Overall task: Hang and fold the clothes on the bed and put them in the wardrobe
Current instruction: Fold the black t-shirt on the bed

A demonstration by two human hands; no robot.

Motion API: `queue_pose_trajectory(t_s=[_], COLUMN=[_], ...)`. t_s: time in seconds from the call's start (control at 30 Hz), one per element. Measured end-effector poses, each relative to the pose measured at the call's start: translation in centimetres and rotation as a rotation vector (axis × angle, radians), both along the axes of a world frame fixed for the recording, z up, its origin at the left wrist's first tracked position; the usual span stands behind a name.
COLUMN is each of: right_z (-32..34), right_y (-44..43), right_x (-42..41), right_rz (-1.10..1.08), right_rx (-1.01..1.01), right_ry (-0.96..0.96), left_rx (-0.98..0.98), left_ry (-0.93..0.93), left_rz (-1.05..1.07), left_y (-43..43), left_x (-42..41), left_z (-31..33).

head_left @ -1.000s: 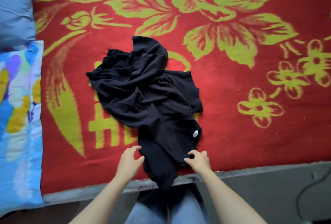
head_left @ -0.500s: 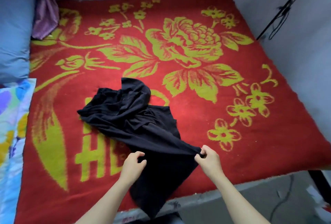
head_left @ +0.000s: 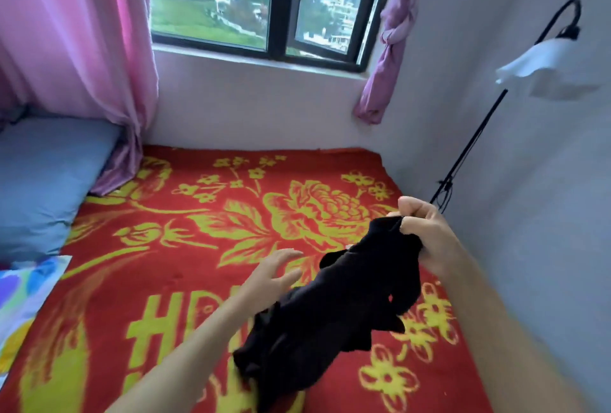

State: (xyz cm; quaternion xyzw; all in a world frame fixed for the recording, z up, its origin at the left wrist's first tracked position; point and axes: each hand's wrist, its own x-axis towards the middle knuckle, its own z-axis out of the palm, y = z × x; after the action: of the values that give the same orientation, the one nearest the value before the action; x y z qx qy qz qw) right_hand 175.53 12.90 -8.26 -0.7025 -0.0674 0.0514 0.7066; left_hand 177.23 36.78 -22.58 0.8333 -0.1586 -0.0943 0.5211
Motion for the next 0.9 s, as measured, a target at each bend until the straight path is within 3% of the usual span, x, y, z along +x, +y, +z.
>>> queue_pose_trajectory(t_s=[0.1, 0.27, 0.5, 0.7, 0.9], right_z=[3.7, 6.6, 8.3, 7.8, 7.0], right_y=[0.2, 0.9, 0.3, 0.0, 0.2], right_x=[0.0, -0.4, -2.0, -2.4, -2.1], right_rz=[0.042, 0.043, -0.082, -0.219, -0.29], right_rx=[-0.018, -0.072, 0.062, 0.186, 0.241], right_ry=[-0.047, -0.109, -0.19, -0.218, -0.228], left_rx=[-0.163, -0.166, -0.288, -0.361, -0.504], left_ry=[0.061, 0.013, 0.142, 0.123, -0.106], left_rz=[-0.158, -0.395, -0.431, -0.309, 0.261], left_y=[-1.4, -5.2, -5.3, -2.5, -1.0], left_x=[-0.3, -1.4, -3.9, -5.6, -7.1], left_z=[3.8, 6.2, 3.8, 1.2, 1.1])
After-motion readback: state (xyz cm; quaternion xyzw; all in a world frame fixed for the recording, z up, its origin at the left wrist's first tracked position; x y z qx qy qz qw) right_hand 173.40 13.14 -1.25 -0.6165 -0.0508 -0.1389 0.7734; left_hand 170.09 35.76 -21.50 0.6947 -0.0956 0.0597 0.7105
